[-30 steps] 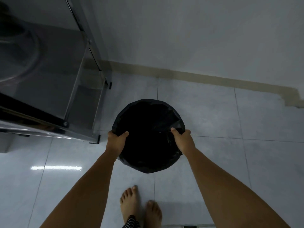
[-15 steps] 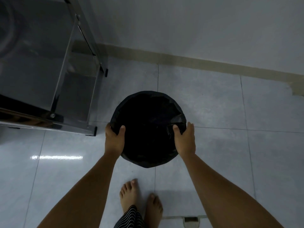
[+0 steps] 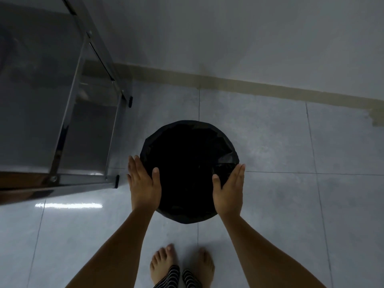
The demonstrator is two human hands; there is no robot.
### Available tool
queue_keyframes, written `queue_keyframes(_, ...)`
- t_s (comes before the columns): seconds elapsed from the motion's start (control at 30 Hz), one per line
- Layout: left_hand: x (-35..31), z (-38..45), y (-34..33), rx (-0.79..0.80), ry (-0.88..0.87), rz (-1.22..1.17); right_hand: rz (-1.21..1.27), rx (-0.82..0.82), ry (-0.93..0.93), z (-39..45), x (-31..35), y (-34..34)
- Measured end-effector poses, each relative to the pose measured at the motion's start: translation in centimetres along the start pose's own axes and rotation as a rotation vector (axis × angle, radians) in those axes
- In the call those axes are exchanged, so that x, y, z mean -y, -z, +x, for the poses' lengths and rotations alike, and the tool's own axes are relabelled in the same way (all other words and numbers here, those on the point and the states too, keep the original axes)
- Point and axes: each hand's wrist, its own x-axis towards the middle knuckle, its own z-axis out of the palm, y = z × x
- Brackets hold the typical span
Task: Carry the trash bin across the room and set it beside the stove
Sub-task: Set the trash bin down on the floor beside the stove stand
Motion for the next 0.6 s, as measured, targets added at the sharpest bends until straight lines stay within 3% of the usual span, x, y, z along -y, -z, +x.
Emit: queue_keyframes(0.6,-9.3,14.2,-0.9,-0.163,-0.065,0.031,0.022,-0.088,0.15,16.5,7.9,0.4)
